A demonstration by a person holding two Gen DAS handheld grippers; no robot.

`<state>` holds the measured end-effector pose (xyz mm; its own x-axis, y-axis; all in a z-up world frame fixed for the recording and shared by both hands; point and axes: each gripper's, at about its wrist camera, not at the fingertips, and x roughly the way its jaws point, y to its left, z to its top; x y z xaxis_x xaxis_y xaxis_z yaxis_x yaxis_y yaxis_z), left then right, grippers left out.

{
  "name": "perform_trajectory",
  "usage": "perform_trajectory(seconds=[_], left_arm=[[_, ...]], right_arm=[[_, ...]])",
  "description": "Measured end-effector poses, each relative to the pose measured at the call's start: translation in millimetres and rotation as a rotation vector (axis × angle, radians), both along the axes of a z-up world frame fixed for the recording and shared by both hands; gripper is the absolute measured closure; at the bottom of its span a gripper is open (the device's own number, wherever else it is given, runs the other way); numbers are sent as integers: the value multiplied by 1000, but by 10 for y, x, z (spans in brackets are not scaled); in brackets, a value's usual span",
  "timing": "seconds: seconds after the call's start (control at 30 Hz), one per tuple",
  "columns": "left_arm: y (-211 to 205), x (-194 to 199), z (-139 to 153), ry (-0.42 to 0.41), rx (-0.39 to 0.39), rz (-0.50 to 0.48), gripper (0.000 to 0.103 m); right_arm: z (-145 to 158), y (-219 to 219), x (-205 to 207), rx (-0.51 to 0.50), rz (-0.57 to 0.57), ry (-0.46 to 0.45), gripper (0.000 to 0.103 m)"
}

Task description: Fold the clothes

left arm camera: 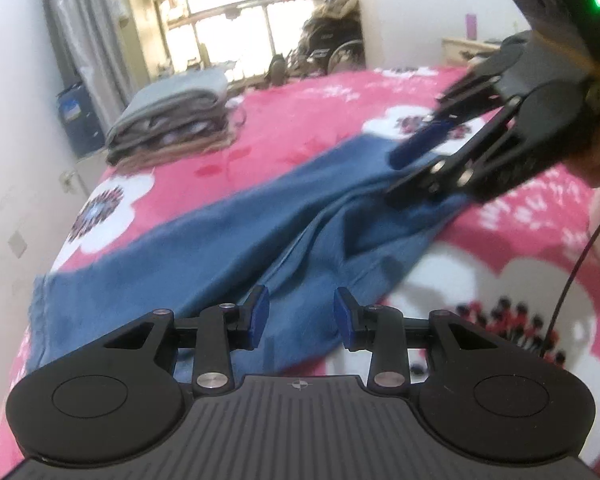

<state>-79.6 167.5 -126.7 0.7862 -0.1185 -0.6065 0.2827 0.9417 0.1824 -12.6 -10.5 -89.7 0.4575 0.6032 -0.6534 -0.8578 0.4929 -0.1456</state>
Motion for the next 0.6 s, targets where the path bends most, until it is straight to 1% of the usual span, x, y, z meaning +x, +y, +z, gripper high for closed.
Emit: perform_trajectory(seconds=[0.03,0.1,0.17,0.23,0.4,0.47,0.53,0.57,0.6], left_arm=[[-42,46,-20,-6,14,-9,67],[-122,138,-80,-25,47,-25,67],[-191,227,-141,-42,83,-44,67],[-232,302,-196,-57,109,-63,66],[-288,420,-294,-76,169,-99,64],[-300,434,-301,-84,177,-113,63],[-298,447,-309,-86,169,-117,60],[-296,454,-314,-86,165,-118,60],[-299,461,-319,-87,165,-118,59]], right_arm=[[-18,29,12,-20,18,-24,60],[-85,91,72,-53,61,-31,60],[-180,159,140,-112,117,-23,60],[-242,198,174,-157,158,-53,60],[-316,280,255,-213,230,-69,60],[-303,295,230,-220,273,-77,60],[-326,312,204,-239,300,-89,60],[-367,324,191,-262,305,-112,60],[-401,331,179,-281,303,-143,63]])
